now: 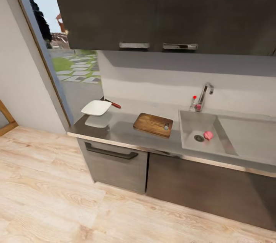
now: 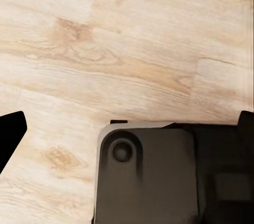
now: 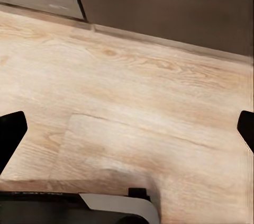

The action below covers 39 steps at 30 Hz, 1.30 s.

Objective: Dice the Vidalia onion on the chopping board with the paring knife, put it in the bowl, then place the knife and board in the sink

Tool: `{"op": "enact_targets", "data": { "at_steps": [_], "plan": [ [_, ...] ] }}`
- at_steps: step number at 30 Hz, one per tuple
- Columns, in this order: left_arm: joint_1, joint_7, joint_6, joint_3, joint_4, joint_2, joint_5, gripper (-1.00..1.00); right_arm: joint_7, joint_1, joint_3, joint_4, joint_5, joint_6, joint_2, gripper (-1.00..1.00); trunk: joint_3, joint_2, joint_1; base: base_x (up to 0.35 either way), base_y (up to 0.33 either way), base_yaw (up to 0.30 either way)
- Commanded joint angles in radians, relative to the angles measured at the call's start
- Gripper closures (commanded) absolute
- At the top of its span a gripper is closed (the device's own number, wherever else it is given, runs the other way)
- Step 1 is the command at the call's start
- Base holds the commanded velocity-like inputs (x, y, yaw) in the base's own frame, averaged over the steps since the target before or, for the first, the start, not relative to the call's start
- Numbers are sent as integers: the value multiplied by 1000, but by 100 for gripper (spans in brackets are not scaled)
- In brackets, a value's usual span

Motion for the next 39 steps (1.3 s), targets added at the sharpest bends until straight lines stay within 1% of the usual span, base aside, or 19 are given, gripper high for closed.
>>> {"op": "enact_targets", "data": {
  "at_steps": [1,20,32,39],
  "plan": [
    [1,1,-1,0,-1,-1,2,-100,4,0,3,0,-11,-3,-1,-100,0,-2,1,0,-281,-190],
    [1,1,-1,0,9,-2,1,-100,3,0,3,1,-11,-3,0,-100,21,-2,1,0,-305,-201],
    [1,1,-1,0,9,-2,0,-100,3,0,3,1,-11,-3,0,-100,23,-2,1,0,-306,-22],
    [1,1,-1,0,11,-1,1,-100,3,0,3,1,-11,-3,0,-100,23,-2,1,0,-91,-16]
  ]
}}
